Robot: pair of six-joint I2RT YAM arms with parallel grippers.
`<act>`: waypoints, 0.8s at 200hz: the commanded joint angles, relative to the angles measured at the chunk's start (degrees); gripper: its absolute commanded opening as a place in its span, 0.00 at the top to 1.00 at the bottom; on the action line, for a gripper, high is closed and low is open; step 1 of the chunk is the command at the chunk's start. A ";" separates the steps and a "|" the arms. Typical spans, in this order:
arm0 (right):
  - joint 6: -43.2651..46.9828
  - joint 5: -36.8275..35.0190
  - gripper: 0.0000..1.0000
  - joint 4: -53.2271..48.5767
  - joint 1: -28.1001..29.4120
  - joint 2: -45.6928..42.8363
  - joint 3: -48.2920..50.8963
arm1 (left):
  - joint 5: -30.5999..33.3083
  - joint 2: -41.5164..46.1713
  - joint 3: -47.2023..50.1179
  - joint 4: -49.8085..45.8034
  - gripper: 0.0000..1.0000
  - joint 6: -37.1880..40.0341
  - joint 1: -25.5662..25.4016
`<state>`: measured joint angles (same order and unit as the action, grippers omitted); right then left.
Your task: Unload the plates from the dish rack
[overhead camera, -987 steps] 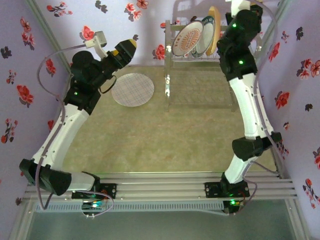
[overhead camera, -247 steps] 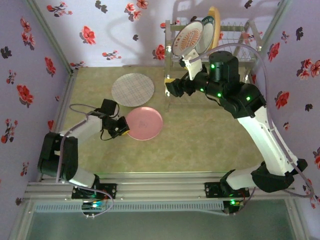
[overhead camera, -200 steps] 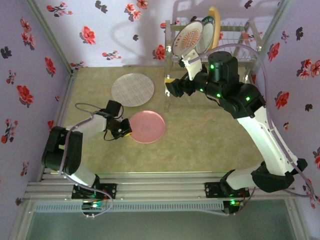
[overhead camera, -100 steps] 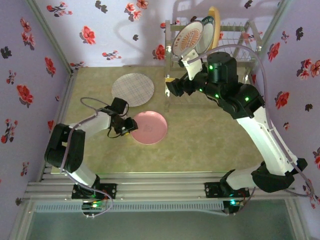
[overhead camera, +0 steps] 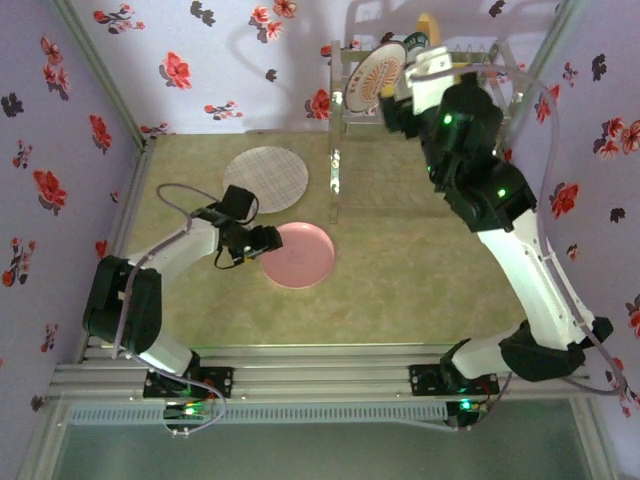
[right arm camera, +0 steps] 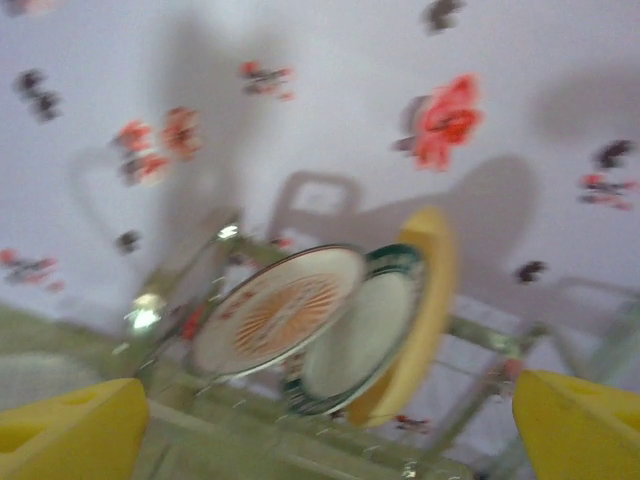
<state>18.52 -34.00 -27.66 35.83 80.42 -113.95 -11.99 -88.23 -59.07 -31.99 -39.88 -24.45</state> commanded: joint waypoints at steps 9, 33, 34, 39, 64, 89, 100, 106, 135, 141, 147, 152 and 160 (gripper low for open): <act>-6.90 -5.23 0.03 1.03 -7.21 3.96 -8.91 | 3.43 5.88 -5.66 -5.24 0.22 1.00 -0.44; -11.20 -1.70 0.02 0.21 -11.59 6.80 -13.15 | 5.97 9.63 -11.10 -7.80 0.21 1.47 -0.34; -11.39 -1.56 0.02 0.18 -11.76 6.92 -13.28 | 6.12 9.77 -11.35 -7.90 0.21 1.47 -0.34; -12.32 -0.67 0.02 -0.16 -12.57 7.46 -13.99 | 6.59 10.41 -12.58 -8.12 0.21 1.52 -0.33; -15.26 5.44 0.01 0.55 -15.58 9.33 -14.92 | 7.11 12.59 -18.41 -8.03 0.19 1.49 0.26; -13.23 6.45 0.02 1.84 -15.88 12.16 -15.28 | 5.80 13.44 -23.97 -6.83 0.18 1.67 0.53; -11.78 5.96 0.02 2.61 -16.06 13.56 -15.42 | 4.72 13.90 -25.83 -5.43 0.18 1.57 0.54; -10.99 5.80 0.02 3.32 -16.14 14.28 -15.30 | 4.05 14.15 -26.75 -4.48 0.18 1.53 0.56; -8.81 6.05 0.02 5.34 -16.23 17.86 -15.89 | 2.85 14.77 -29.73 -1.97 0.16 0.52 0.75; -8.24 5.75 0.03 5.44 -16.23 18.65 -16.17 | 2.56 14.67 -30.19 -1.80 0.16 0.38 0.83; -7.71 5.07 0.03 5.59 -16.23 19.54 -16.50 | 2.22 14.65 -30.55 -1.55 0.16 0.13 0.93; -7.27 4.41 0.04 5.81 -16.23 20.26 -16.56 | 2.06 14.73 -30.66 -1.25 0.16 0.01 1.05; -6.27 3.22 0.04 6.48 -16.23 21.30 -16.88 | 1.74 14.94 -30.77 -0.58 0.16 -0.36 1.02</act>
<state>8.97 -28.53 -24.80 19.97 99.46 -128.22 -8.45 -74.48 -87.90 -34.92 -39.79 -23.99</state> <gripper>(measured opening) 0.965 0.838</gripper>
